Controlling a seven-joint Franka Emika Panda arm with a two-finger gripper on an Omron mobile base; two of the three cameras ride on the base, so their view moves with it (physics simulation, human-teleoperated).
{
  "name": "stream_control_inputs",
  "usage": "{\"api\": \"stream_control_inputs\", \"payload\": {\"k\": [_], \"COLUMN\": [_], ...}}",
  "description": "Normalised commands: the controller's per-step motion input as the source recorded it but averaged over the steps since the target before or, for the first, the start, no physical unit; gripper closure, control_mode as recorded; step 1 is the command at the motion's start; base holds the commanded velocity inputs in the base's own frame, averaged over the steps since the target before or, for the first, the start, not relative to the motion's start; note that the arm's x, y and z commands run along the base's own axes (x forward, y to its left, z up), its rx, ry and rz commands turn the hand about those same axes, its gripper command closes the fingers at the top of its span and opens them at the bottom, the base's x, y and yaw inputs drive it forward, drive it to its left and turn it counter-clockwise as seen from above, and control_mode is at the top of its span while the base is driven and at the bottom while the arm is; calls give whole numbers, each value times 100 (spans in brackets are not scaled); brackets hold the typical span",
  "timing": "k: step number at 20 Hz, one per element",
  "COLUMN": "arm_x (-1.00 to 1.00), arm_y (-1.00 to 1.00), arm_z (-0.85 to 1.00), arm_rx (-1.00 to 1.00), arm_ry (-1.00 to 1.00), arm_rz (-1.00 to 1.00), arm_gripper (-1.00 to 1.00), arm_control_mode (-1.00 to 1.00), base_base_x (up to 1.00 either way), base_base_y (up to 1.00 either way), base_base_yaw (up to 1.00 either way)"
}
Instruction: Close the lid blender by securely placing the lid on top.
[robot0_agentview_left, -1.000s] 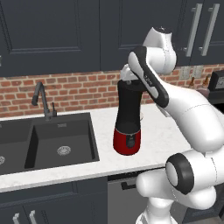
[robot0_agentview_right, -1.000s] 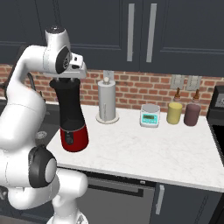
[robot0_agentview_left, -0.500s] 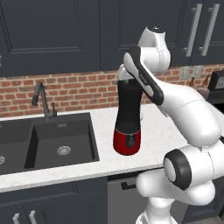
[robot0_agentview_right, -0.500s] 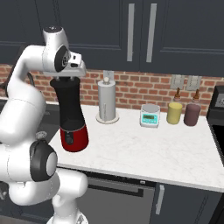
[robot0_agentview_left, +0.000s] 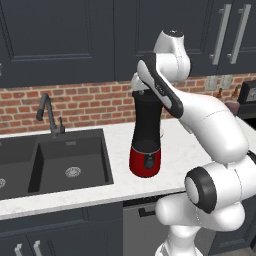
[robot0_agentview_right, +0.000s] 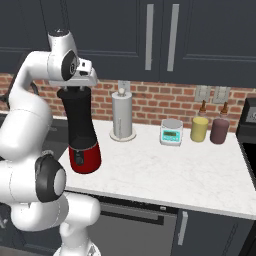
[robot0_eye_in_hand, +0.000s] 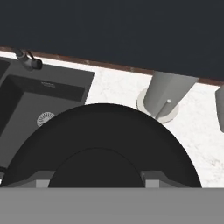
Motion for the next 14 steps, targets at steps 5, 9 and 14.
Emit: {"api": "stream_control_inputs", "payload": {"k": [5,9,14], "arm_x": [9,8,9], "arm_y": [0,0,0], "arm_z": [0,0,0], "arm_rx": [0,0,0], "arm_ry": [0,-1,-1], "arm_rz": [-2,-2,-3], "arm_gripper": [100,100,100], "arm_control_mode": [-100,-100,-100], "base_base_x": [0,0,0], "base_base_y": [0,0,0], "base_base_yaw": [0,0,0]}}
